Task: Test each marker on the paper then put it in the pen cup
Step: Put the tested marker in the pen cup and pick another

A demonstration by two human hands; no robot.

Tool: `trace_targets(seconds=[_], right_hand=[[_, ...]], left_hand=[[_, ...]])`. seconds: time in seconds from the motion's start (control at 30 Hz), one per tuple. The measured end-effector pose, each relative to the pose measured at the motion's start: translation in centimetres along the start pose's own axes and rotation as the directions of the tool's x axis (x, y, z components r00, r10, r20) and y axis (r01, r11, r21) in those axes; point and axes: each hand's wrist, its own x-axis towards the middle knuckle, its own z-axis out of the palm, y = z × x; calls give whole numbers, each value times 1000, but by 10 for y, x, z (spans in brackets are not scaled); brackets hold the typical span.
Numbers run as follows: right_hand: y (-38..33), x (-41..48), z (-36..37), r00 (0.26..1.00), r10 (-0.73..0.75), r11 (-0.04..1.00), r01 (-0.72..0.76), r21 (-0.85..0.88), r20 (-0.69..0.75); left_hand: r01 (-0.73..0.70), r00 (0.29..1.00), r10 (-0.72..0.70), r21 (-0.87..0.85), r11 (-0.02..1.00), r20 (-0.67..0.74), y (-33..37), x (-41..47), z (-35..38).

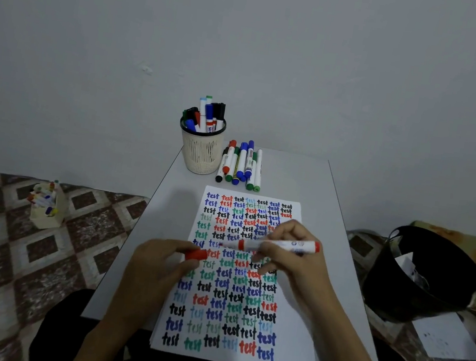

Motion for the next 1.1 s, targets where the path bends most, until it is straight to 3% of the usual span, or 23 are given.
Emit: trace_targets(seconds=[0.17, 0.43, 0.63, 0.77, 0.97, 1.1], right_hand=[[8, -18, 5, 998, 14, 996, -9, 85, -56], [8, -30, 9, 997, -3, 995, 11, 95, -83], [7, -39, 19, 993, -27, 974, 52, 222, -114], [4, -43, 27, 989, -57, 962, 90, 257, -135], [3, -43, 36, 986, -26, 943, 79, 323, -164], [0, -41, 32, 999, 42, 965, -32, 259, -31]], left_hand=[[-11, 1000, 16, -203, 979, 25, 20, -4, 0], [-98, 990, 118, -246, 964, 71, 37, -4, -5], [-109, 990, 133, -347, 931, 48, 51, -6, -2], [-165, 986, 168, -320, 933, -20, 56, -6, -1], [-337, 940, 324, -150, 930, -105, 65, 2, -5], [-345, 938, 344, -155, 926, -36, 52, 10, -16]])
